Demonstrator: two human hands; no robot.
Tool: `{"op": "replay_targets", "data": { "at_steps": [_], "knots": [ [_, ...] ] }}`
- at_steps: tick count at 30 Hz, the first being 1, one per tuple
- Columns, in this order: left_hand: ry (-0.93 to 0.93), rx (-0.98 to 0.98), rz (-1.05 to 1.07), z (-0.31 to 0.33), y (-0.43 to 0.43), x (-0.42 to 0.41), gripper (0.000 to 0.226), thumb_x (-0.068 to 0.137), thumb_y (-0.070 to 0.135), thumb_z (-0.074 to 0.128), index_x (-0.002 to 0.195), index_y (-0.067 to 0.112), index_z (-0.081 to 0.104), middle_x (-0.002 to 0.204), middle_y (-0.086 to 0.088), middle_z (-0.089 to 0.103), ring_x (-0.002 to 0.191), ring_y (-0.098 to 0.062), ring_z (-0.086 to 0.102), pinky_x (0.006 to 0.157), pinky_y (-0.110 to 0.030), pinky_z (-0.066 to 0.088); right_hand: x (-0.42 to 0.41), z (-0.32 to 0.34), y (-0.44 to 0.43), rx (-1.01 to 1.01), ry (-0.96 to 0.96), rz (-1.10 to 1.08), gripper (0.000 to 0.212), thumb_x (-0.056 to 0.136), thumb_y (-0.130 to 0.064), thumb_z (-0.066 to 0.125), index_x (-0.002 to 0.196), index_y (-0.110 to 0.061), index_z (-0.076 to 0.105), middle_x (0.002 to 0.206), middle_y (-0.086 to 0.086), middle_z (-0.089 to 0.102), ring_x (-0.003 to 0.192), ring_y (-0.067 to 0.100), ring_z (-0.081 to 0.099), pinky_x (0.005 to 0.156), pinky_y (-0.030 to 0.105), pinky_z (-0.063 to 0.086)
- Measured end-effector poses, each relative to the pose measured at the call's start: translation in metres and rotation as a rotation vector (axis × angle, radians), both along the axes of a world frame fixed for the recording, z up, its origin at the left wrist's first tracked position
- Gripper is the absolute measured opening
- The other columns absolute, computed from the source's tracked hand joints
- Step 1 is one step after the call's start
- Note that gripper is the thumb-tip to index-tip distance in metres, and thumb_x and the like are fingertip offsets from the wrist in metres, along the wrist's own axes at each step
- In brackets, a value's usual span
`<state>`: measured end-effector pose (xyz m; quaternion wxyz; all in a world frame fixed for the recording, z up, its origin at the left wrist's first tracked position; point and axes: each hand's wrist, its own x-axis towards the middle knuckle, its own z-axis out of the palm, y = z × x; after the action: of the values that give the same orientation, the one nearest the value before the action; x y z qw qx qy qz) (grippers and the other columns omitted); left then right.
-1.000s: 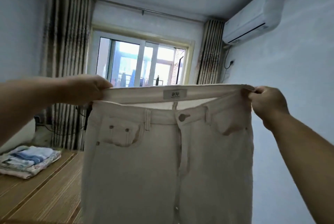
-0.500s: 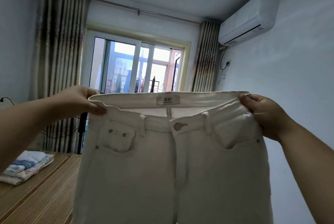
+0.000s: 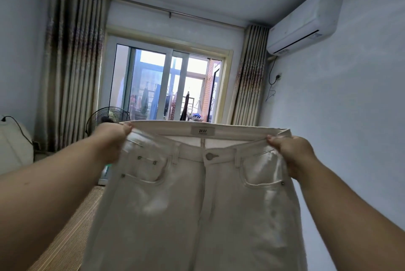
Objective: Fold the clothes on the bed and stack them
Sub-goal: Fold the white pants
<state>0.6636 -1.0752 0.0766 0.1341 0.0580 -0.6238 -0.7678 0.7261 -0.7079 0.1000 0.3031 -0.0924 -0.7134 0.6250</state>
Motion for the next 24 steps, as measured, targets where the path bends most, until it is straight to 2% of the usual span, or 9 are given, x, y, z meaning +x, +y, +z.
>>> {"op": "replay_targets", "data": {
  "at_steps": [3,4,7,11,13,17,20,22,24],
  "knots": [
    [-0.045,0.214,0.201,0.011,0.041,0.001,0.024,0.099,0.019,0.051,0.11,0.001,0.062,0.107,-0.011,0.065,0.089,-0.027,0.067,0.07,-0.032,0.052,-0.012,-0.009,-0.026,-0.041,-0.012,-0.247,0.03,0.079,-0.029,0.076,0.086,-0.003,0.065,0.084,0.009,0.065,0.074,0.022,0.06,0.072,0.031,0.045],
    [-0.052,0.236,0.23,0.014,0.054,0.005,0.03,0.099,0.018,0.051,0.12,-0.002,0.058,0.114,-0.009,0.062,0.096,-0.028,0.064,0.071,-0.028,0.05,-0.013,-0.011,-0.035,-0.071,-0.017,-0.267,0.03,0.08,-0.032,0.075,0.084,-0.005,0.063,0.084,0.009,0.063,0.069,0.02,0.057,0.07,0.029,0.041],
    [-0.005,0.194,0.188,0.018,0.092,0.022,0.027,0.099,0.016,0.051,0.119,0.0,0.059,0.086,0.0,0.057,0.069,-0.018,0.053,0.057,-0.018,0.046,-0.013,-0.019,-0.063,-0.2,0.0,-0.184,0.029,0.08,-0.03,0.074,0.081,-0.003,0.064,0.09,0.012,0.068,0.078,0.024,0.065,0.079,0.037,0.053],
    [0.108,0.194,-0.073,0.011,0.135,0.055,0.006,0.092,0.019,0.062,0.088,0.016,0.065,0.084,-0.009,0.064,0.076,-0.025,0.063,0.073,-0.04,0.057,-0.007,-0.03,-0.099,-0.309,0.043,0.021,0.024,0.084,-0.03,0.072,0.072,-0.011,0.062,0.081,0.012,0.071,0.079,0.033,0.07,0.082,0.052,0.056],
    [0.148,0.129,-0.182,0.003,0.151,0.064,0.012,0.09,0.02,0.065,0.078,0.017,0.064,0.082,-0.011,0.068,0.08,-0.03,0.066,0.074,-0.045,0.057,-0.004,-0.034,-0.111,-0.287,0.062,0.121,0.022,0.087,-0.029,0.068,0.074,-0.012,0.065,0.082,0.013,0.072,0.083,0.036,0.07,0.082,0.054,0.055],
    [0.257,0.01,-0.216,-0.009,0.161,0.074,0.019,0.086,0.03,0.07,0.078,0.014,0.072,0.085,-0.014,0.073,0.094,-0.037,0.068,0.086,-0.056,0.053,0.007,-0.039,-0.118,-0.12,0.107,0.247,0.03,0.09,-0.042,0.061,0.082,-0.014,0.07,0.081,0.009,0.074,0.084,0.028,0.071,0.076,0.045,0.059],
    [0.333,-0.037,-0.343,-0.009,0.158,0.083,0.06,0.073,0.061,0.063,0.096,0.007,0.071,0.102,-0.019,0.071,0.1,-0.034,0.066,0.088,-0.051,0.052,0.017,-0.043,-0.114,-0.112,0.161,0.471,0.053,0.076,-0.056,0.062,0.101,-0.009,0.066,0.085,0.008,0.075,0.079,0.02,0.072,0.067,0.032,0.06],
    [0.349,-0.026,-0.536,-0.007,0.154,0.086,0.09,0.059,0.073,0.056,0.111,-0.001,0.063,0.115,-0.012,0.068,0.106,-0.02,0.065,0.083,-0.037,0.049,0.017,-0.047,-0.109,-0.138,0.181,0.563,0.065,0.067,-0.053,0.065,0.115,-0.009,0.058,0.103,0.013,0.072,0.094,0.026,0.07,0.083,0.041,0.058],
    [0.322,-0.095,-0.71,-0.004,0.146,0.088,0.103,0.056,0.078,0.054,0.129,0.005,0.054,0.13,-0.004,0.061,0.116,-0.012,0.058,0.093,-0.035,0.044,0.017,-0.049,-0.104,-0.221,0.197,0.591,0.057,0.071,-0.042,0.067,0.117,-0.009,0.058,0.106,0.016,0.071,0.094,0.028,0.07,0.083,0.044,0.058]
  ]
}}
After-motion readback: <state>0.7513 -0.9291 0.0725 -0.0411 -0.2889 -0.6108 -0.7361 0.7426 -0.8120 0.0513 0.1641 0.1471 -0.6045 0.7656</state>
